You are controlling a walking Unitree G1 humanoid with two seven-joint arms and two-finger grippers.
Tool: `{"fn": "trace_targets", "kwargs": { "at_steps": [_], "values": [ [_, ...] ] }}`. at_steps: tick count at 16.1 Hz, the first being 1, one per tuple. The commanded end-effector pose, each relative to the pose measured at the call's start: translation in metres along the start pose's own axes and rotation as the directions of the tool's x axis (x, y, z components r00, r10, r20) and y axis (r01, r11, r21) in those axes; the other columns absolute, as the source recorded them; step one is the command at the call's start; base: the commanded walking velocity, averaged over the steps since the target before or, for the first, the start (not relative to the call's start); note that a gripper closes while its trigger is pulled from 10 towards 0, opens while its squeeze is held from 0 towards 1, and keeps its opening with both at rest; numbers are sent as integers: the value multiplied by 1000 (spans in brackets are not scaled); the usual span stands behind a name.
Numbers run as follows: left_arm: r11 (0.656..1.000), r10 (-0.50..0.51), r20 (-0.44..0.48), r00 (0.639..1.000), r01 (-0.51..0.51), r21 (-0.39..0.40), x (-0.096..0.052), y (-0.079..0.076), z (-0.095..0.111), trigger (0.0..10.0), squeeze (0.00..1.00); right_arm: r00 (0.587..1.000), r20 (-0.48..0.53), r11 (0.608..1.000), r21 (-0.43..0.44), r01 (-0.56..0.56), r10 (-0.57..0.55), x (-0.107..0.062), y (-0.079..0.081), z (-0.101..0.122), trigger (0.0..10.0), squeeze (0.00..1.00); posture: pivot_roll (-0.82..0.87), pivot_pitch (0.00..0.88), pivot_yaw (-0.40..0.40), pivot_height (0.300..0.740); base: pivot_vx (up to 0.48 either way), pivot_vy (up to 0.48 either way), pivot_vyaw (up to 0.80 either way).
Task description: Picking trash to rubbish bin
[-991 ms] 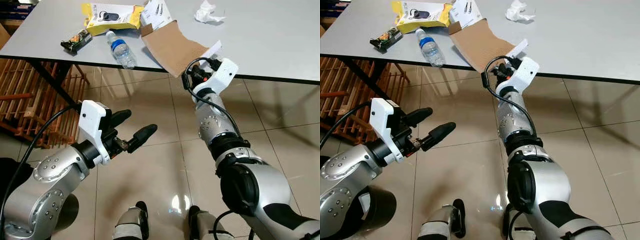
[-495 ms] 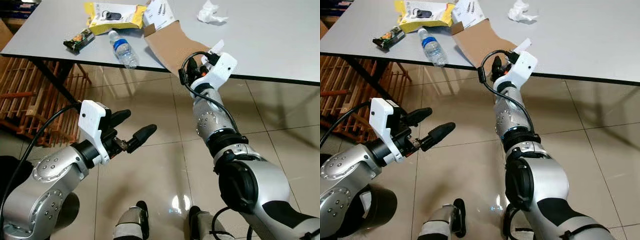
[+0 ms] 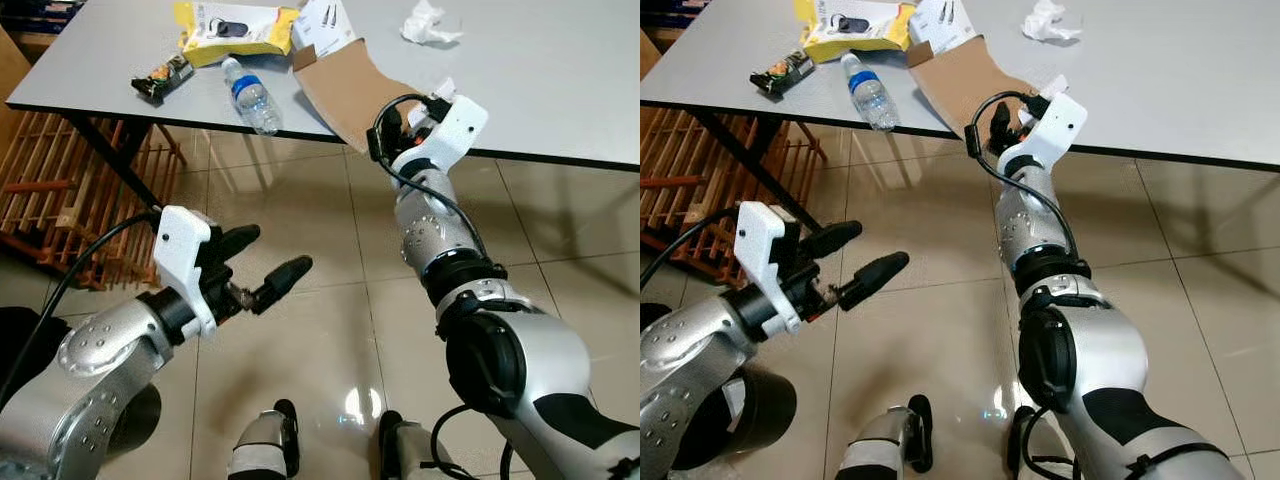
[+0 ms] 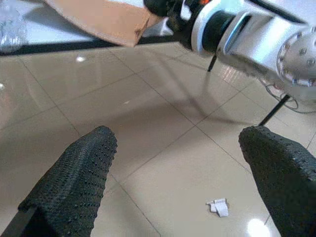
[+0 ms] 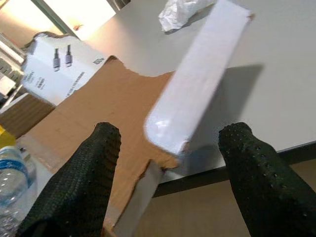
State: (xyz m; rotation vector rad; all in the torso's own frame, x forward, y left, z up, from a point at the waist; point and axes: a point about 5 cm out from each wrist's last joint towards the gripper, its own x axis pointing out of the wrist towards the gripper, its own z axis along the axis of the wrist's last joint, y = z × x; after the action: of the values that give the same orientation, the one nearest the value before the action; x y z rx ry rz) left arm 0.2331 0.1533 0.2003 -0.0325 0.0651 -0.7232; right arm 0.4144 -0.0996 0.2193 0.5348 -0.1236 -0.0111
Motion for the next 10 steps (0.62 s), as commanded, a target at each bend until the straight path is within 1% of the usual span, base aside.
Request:
{"fn": "trace_targets", "kwargs": {
  "at_steps": [1,2,5,6,8,10],
  "values": [
    [1000,2,-2,1000,-2,3,-5,-1,2,10000,0,1000,-3,1000,-3,-1,1,0,5,-1,10000,0,274,332,110,740,0,0,0],
    [1000,7,-10,1000,-7,4,-9,-2,3,10000,0,1000,10,1000,1,28,-28,1,-4,3,10000,0,296,353,119,740,0,0,0],
    [1000,12,-26,1000,-12,3,-14,-4,2,10000,0,999,11,999,4,34,-34,2,-13,5,10000,0,316,370,128,740,0,0,0],
    [1000,17,-40,999,-17,3,-19,-5,2,10000,0,1000,3,1000,6,20,-20,2,-15,6,10000,0,333,385,134,740,0,0,0],
    [1000,23,-51,998,-23,2,-22,-6,2,10000,0,1000,-16,1000,-3,-7,7,3,-12,4,10000,0,344,395,134,740,0,0,0],
    [1000,28,-55,998,-29,0,-23,-7,2,10000,0,999,-28,999,-14,-36,35,3,-6,3,10000,0,350,400,129,740,0,0,0]
  ]
}}
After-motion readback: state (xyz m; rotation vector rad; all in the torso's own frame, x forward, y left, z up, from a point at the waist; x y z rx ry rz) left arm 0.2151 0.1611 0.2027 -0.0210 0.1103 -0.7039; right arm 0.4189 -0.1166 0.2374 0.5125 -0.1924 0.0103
